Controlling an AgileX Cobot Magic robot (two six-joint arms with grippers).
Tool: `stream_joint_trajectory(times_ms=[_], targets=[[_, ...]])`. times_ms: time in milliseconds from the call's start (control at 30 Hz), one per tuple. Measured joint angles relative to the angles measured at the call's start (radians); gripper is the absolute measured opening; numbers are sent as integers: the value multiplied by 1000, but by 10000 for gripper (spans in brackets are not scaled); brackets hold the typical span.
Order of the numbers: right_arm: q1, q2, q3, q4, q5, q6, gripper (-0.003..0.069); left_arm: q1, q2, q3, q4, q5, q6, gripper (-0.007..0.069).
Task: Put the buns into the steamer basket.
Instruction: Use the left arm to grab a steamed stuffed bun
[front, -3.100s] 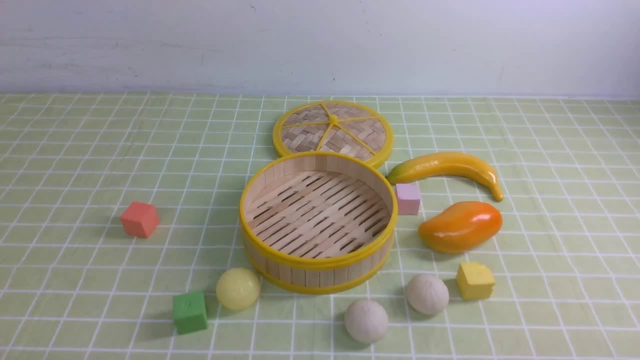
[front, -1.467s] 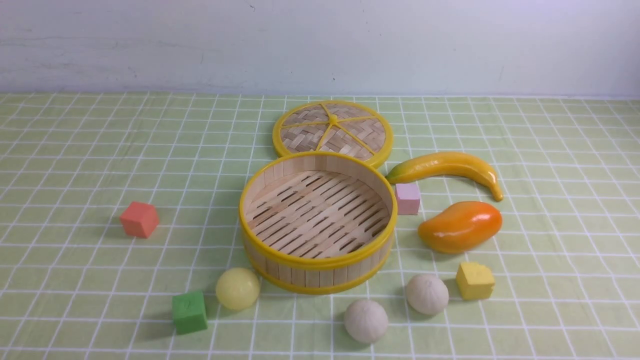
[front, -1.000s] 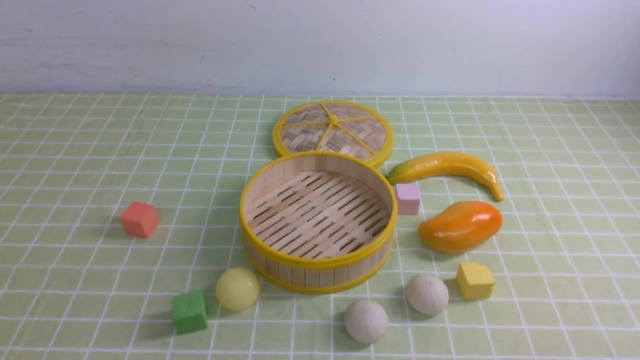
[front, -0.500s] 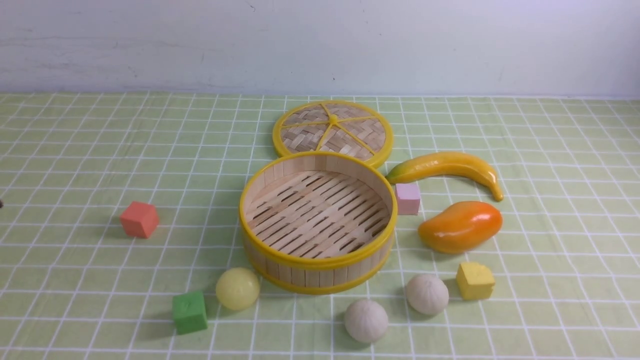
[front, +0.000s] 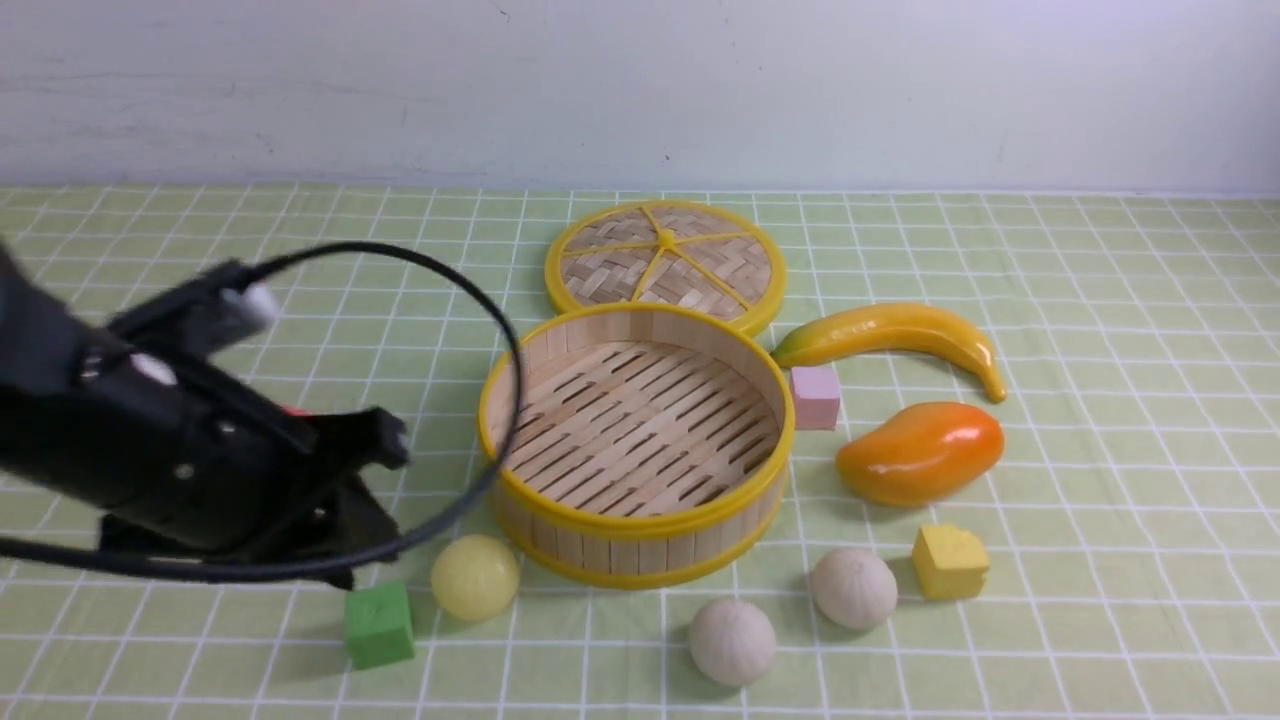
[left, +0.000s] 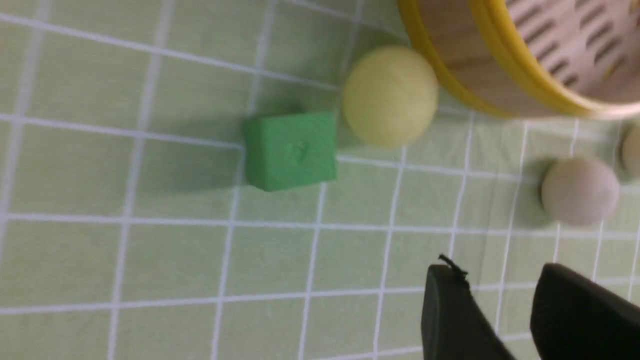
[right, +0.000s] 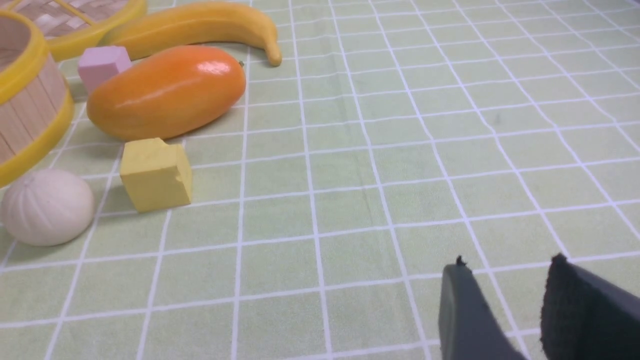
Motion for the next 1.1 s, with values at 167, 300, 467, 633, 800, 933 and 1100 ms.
stream_joint_trajectory(times_ms=[167,300,467,633,800,933,1100], targets=[[45,0,0,0,0,0,239,-131,175,-184,151,114,-12,246],[46,0,0,0,0,0,239,-195,269,-319,353,191,-92,246],[46,0,0,0,0,0,239,-215,390,-394,465,204,-152,246],[46,0,0,0,0,0,239,-215,473,-396,468,191,-158,246],[46,0,0,0,0,0,239,-215,499,-396,466,157,-165,246],[46,0,0,0,0,0,239,-215,501,-398,449,100,-168,246],[46,0,0,0,0,0,239,-215,502,-398,440,92,-169,242]])
